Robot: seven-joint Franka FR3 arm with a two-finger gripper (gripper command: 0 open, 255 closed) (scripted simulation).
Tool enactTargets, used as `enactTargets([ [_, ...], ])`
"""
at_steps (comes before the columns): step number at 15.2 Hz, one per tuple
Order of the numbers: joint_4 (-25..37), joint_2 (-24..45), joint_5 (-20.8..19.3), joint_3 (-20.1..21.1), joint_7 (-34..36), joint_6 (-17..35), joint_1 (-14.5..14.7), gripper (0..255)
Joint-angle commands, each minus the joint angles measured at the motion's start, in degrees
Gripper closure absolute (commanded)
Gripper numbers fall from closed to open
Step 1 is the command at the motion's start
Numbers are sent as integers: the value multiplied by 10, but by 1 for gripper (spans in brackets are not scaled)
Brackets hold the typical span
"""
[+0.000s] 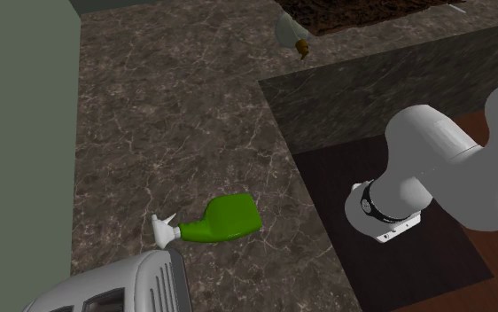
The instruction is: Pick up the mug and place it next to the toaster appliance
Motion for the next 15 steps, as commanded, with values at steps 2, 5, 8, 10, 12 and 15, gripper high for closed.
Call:
enactTargets([
  [2,41,39,-1,35,49,-2,10,255],
  [5,85,83,-8,69,97,-4,21,255],
  [8,146,144,-28,110,158,-11,38,255],
  [10,125,138,-26,108,156,6,38,255],
  [12,104,133,-23,107,155,22,38,255],
  [15,75,127,-20,106,153,46,39,255],
])
